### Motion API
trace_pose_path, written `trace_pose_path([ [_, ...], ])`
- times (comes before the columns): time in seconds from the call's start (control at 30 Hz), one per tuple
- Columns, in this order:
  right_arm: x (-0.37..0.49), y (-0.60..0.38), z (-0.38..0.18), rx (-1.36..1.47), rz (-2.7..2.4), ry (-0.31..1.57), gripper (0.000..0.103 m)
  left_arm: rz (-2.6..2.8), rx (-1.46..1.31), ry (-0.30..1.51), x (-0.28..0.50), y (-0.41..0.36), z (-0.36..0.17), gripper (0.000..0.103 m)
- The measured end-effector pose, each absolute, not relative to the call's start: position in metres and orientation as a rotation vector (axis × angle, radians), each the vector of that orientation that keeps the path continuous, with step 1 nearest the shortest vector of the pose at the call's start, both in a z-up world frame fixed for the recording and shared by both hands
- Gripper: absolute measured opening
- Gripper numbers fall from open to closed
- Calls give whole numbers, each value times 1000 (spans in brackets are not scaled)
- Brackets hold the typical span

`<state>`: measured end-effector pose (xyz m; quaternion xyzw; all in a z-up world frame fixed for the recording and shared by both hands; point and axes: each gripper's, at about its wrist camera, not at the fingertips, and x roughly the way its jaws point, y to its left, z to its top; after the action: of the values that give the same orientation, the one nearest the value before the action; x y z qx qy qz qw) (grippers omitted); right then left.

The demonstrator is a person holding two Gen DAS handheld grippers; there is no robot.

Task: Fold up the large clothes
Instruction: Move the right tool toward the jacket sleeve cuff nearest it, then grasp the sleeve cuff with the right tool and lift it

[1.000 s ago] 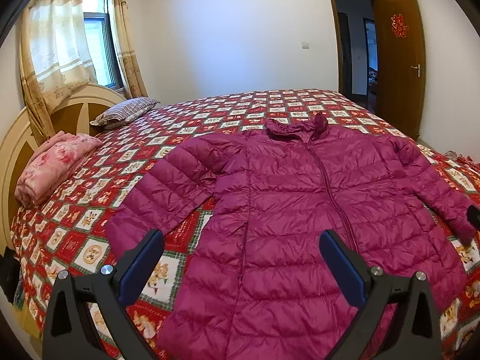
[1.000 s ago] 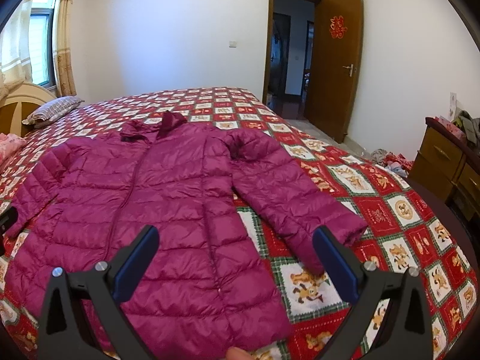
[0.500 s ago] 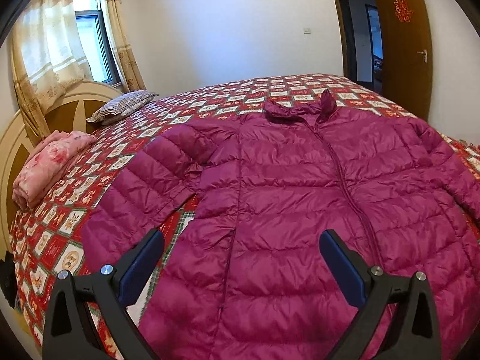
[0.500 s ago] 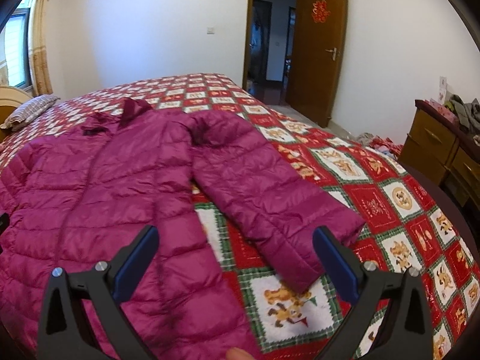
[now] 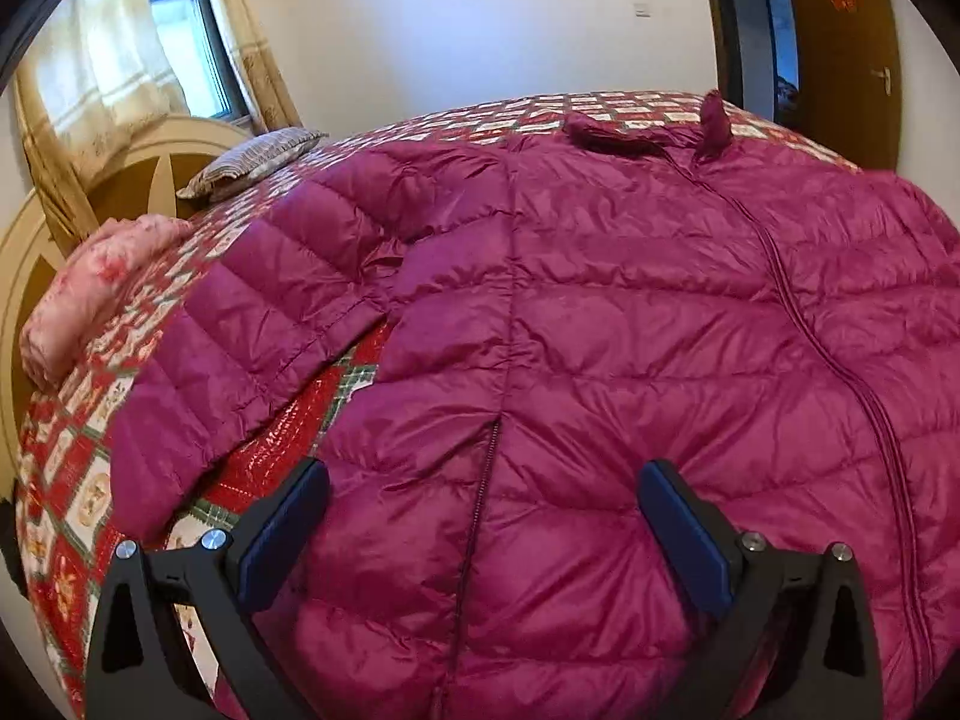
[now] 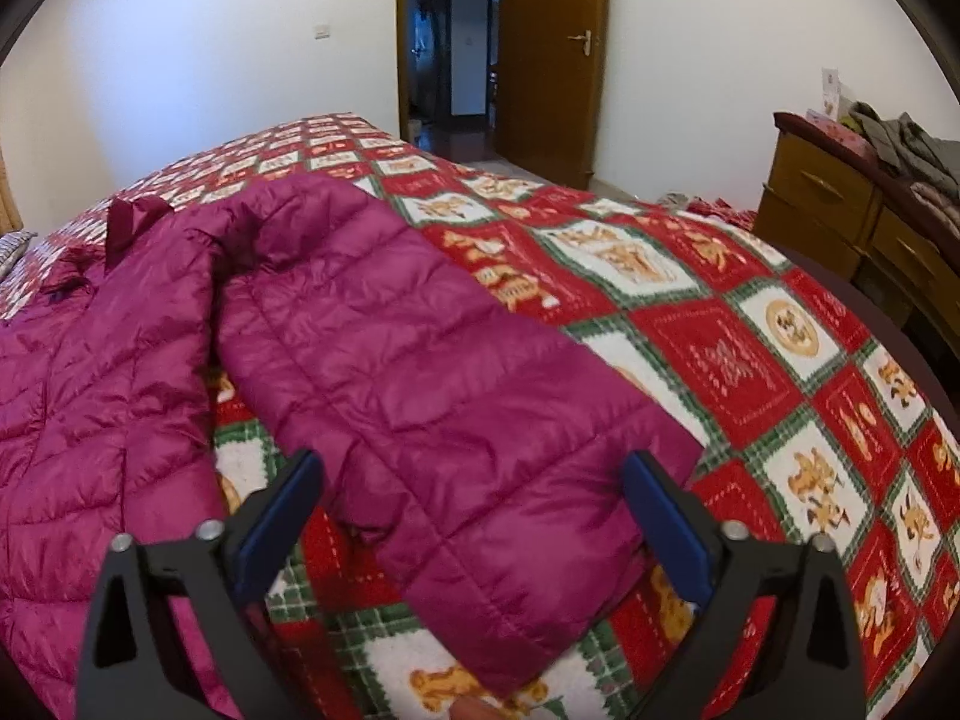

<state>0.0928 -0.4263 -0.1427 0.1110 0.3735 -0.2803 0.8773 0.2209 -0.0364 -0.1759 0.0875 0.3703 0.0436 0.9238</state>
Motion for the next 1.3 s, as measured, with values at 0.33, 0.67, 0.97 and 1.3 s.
trace_pose_path([
  [0.33,84,-351,-136,147,-344,791,95,74,227,727,218,-26,-183,102],
  [0.67,48,-408,-122,281,-599,726,96,78,165,770,223,-8,-170,102],
  [0.97,79,-451,-144,313,-652,813,39,-26,144,733,218,-21,-122,102],
  [1.3,97,-472,-45,114,-708,610,13,87,180,607,249,19,-70,102],
])
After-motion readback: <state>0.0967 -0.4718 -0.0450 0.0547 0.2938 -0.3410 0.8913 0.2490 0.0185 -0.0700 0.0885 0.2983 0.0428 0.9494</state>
